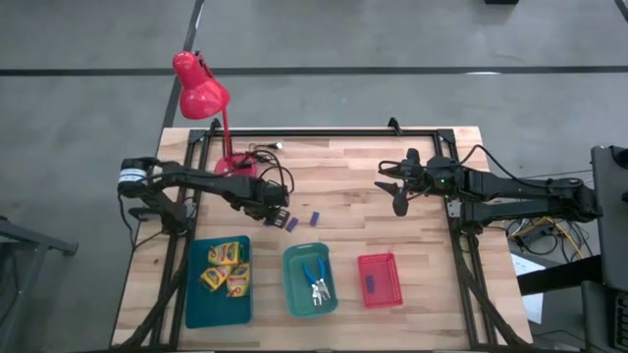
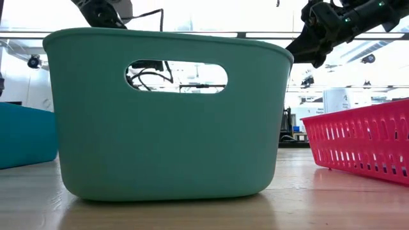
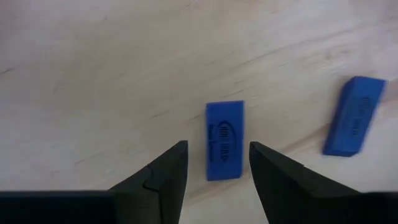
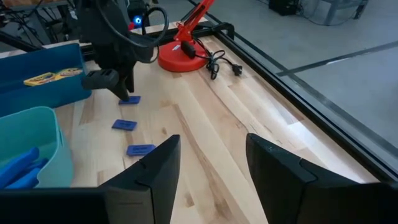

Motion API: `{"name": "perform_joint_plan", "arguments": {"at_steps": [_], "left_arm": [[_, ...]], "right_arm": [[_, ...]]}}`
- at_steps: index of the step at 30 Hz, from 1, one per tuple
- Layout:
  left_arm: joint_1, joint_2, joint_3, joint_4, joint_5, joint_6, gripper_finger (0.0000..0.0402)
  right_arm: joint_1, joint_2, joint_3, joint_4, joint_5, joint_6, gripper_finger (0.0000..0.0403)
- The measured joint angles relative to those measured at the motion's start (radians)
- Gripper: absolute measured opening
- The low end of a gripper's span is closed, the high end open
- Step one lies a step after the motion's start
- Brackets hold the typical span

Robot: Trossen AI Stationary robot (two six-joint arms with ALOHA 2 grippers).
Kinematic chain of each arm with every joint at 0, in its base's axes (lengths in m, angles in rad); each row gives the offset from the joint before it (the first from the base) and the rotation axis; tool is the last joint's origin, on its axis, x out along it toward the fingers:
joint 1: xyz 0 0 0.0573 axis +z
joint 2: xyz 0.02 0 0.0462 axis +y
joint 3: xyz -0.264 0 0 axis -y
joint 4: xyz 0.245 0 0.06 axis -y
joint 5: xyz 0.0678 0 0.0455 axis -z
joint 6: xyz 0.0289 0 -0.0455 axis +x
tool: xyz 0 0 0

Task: Pick & Place School Supplies
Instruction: Put the purple eraser into the red bin

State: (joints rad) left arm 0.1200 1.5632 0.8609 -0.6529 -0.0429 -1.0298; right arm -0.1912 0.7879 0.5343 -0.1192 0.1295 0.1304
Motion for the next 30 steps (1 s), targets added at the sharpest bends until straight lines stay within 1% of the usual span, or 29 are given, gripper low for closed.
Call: {"name": "perform_joint_plan", "arguments": {"at_steps": [6,11,17,20,30], "left_arm": [[0.0,0.028,-0.004,0.026,-0.003,0.002,0.0177],[-0.001,0.057,-0.002,0.045,-0.008,0.041,0.0177],[0.0,0.07,-0.002,0.05,-0.002,0.036,0.0174],[0.0,0.07,-0.002,0.052,-0.002,0.035,0.0159],[0.0,0.07,-0.003,0.061,-0.001,0.029,0.0081]], "right_arm": [[0.0,0.0,0.0,0.0,0.0,0.0,0.0177],[0.0,0.0,0.0,0.0,0.0,0.0,0.0173],[0.001,0.0,0.0,-0.001,0.0,0.0,0.0178],[0.001,0.0,0.0,-0.002,0.0,0.0,0.018],[0.001,0.0,0.0,-0.002,0.0,0.0,0.0173]]}}
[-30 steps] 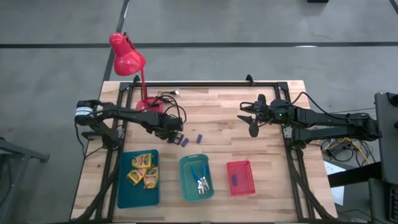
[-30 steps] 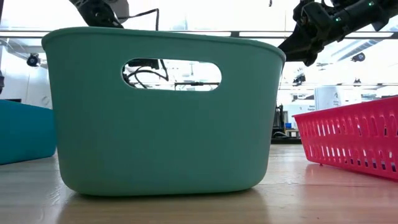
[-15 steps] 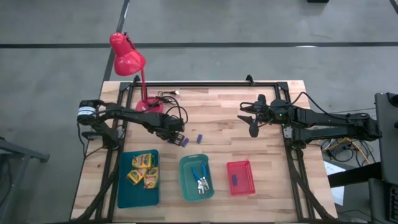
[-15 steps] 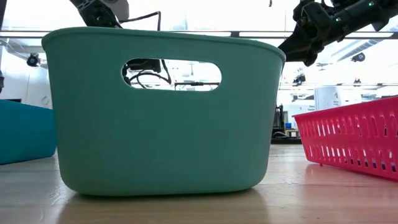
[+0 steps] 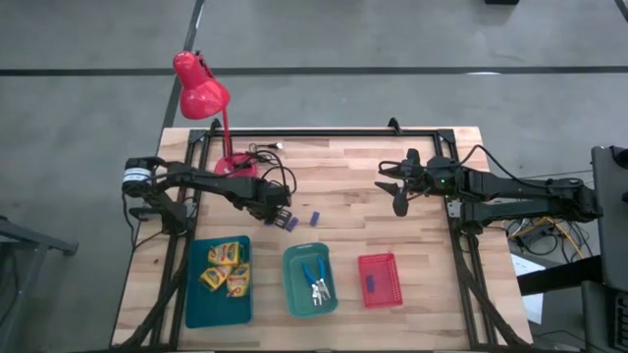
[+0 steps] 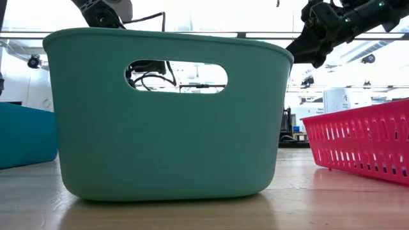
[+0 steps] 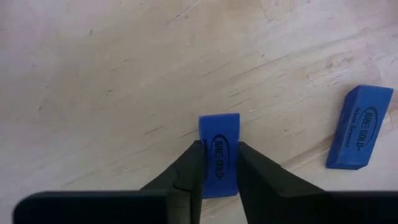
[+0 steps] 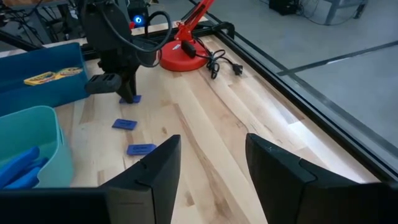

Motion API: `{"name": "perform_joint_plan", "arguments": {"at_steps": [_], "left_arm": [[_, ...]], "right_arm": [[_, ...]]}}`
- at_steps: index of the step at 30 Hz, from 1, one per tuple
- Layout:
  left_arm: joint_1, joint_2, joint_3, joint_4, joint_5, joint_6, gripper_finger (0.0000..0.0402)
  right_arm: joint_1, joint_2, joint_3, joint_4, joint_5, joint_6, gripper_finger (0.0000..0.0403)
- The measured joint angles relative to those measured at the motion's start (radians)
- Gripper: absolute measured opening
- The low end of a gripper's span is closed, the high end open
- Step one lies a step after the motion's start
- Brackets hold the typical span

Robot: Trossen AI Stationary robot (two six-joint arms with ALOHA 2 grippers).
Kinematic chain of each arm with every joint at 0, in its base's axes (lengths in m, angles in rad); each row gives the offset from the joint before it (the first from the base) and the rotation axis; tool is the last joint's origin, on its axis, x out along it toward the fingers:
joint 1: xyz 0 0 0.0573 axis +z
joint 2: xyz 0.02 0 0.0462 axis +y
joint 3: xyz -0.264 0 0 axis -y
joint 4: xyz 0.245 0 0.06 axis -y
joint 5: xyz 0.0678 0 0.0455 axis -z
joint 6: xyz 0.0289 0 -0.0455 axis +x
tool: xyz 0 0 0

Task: Pick & Place School Supplies
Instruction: Put the purple eraser into the red bin

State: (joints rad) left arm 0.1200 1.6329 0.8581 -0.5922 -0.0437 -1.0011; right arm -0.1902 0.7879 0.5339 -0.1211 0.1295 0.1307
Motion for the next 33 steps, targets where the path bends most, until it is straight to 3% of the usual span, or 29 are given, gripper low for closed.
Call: {"name": "perform_joint_plan", "arguments": {"at_steps": [11,23,29,33], "left_arm": [[0.0,-0.034,0.005,-0.011,-0.001,0.007,0.0073],[-0.001,-0.208,0.054,-0.003,-0.078,0.079,0.0073],[-0.003,-0.288,0.058,0.123,-0.073,0.222,0.0073],[-0.015,-0.324,0.057,0.295,-0.067,0.413,0.0073]], "right_arm": [[0.0,0.0,0.0,0.0,0.0,0.0,0.018],[0.0,0.0,0.0,-0.001,0.0,0.0,0.0175],[0.0,0.0,0.0,-0.002,0.0,0.0,0.0175],[0.0,0.0,0.0,-0.001,0.0,0.0,0.0178]]}}
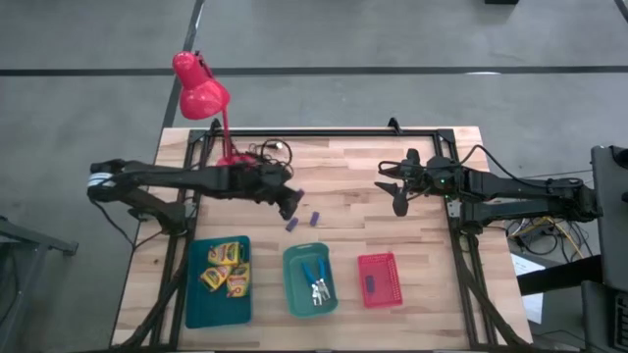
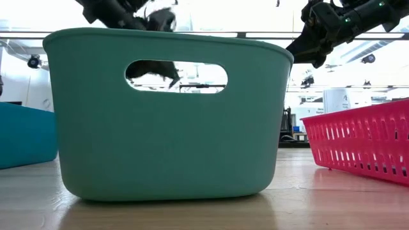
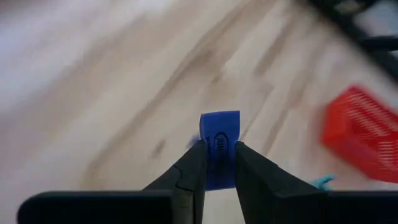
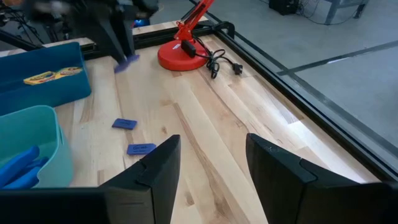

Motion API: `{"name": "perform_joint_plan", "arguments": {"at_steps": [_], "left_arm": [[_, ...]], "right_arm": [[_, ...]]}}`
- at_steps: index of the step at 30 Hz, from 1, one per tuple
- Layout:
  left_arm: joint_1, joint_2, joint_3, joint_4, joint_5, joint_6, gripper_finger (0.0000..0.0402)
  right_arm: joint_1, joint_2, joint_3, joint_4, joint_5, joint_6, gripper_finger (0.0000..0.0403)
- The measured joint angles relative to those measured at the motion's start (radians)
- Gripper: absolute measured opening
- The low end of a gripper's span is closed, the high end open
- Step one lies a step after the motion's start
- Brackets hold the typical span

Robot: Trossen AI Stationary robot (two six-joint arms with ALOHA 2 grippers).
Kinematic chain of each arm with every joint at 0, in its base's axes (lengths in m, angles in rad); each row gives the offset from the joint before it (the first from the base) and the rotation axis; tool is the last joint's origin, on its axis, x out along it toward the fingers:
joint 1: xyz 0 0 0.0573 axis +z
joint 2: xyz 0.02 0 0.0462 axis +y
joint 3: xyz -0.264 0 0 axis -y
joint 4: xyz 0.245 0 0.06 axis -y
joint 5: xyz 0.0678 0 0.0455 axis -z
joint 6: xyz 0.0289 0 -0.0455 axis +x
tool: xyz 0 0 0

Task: Pick & Place School Supplies
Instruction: Put the purple eraser into the red bin

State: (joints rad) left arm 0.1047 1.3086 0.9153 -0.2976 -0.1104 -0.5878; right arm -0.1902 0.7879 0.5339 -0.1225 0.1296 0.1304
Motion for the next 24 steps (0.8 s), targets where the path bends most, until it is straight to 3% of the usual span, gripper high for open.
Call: {"name": "perform_joint_plan", "arguments": {"at_steps": [6,10,17,24], "left_arm": [[-0.024,-0.017,0.0,0.301,0.005,0.332,0.0073],[-0.035,-0.017,0.001,0.426,0.033,0.353,0.0073],[-0.034,-0.018,0.001,0.505,0.045,0.277,0.0073],[-0.035,-0.016,-0.003,0.524,0.195,0.532,0.0074]], "right_arm": [[0.0,0.0,0.0,0.0,0.0,0.0,0.018],[0.0,0.0,0.0,0.0,0.0,0.0,0.0181],[0.0,0.0,0.0,0.0,0.0,0.0,0.0174],[0.0,0.0,0.0,0.001,0.0,0.0,0.0178]]}}
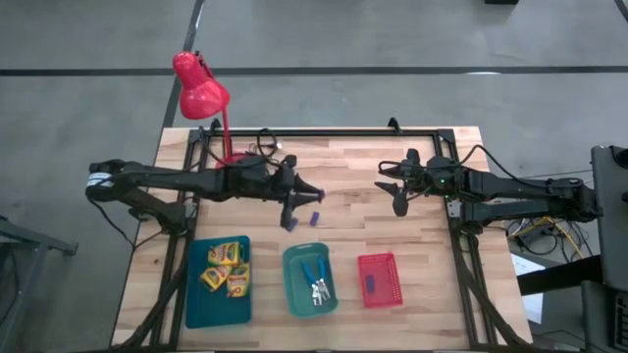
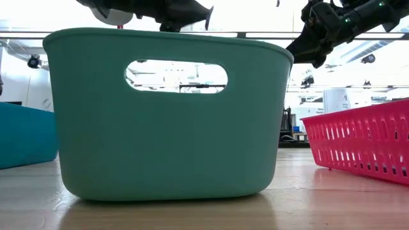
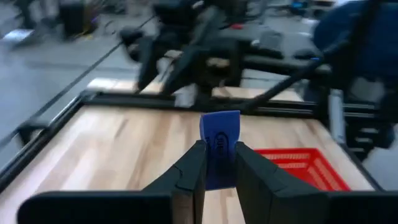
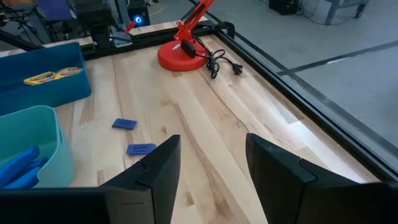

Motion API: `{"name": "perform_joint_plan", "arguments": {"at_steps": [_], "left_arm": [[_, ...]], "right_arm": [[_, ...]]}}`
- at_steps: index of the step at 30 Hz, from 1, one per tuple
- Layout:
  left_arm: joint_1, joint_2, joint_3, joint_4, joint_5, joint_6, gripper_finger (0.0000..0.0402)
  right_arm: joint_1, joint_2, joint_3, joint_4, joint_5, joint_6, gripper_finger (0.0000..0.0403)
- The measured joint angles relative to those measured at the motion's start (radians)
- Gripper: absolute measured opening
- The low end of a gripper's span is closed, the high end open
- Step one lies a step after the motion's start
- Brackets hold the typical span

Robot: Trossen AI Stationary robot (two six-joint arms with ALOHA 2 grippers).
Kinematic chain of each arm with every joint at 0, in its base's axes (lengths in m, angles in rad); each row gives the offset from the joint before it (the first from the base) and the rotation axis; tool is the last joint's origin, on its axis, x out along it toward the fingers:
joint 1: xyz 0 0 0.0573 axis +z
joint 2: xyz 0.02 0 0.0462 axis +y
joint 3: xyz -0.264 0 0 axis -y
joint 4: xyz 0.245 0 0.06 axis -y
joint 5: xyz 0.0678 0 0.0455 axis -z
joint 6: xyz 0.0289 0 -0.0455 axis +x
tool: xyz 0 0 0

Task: Pick & Place School Supplies
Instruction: Put the purple eraser into the red bin

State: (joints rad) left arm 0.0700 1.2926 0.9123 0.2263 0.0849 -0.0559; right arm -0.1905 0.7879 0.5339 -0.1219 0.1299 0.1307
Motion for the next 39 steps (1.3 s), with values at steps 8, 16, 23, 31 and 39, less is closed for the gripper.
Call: {"name": "perform_joint_plan", "arguments": {"at_steps": [8,16,23,31,39], "left_arm": [[0.0,0.0,0.0,0.142,0.037,0.065,0.0074],[0.0,0.0,0.0,0.164,0.023,0.047,0.0074],[0.0,0.049,0.0,0.222,-0.215,-0.11,0.0074],[-0.01,0.211,0.021,0.4,-0.229,-0.071,0.0074],[-0.009,0.229,0.074,0.41,-0.451,-0.013,0.0074]], "right_arm": [[-0.003,0.0,0.0,0.001,0.003,-0.292,0.0178],[-0.002,0.0,0.0,0.002,-0.003,-0.444,0.0174],[-0.002,0.001,0.0,0.084,-0.007,-0.036,0.0173],[0.014,0.1,0.0,0.269,-0.001,0.046,0.0171],[0.059,0.254,0.0,0.418,0.001,0.019,0.0157]]}}
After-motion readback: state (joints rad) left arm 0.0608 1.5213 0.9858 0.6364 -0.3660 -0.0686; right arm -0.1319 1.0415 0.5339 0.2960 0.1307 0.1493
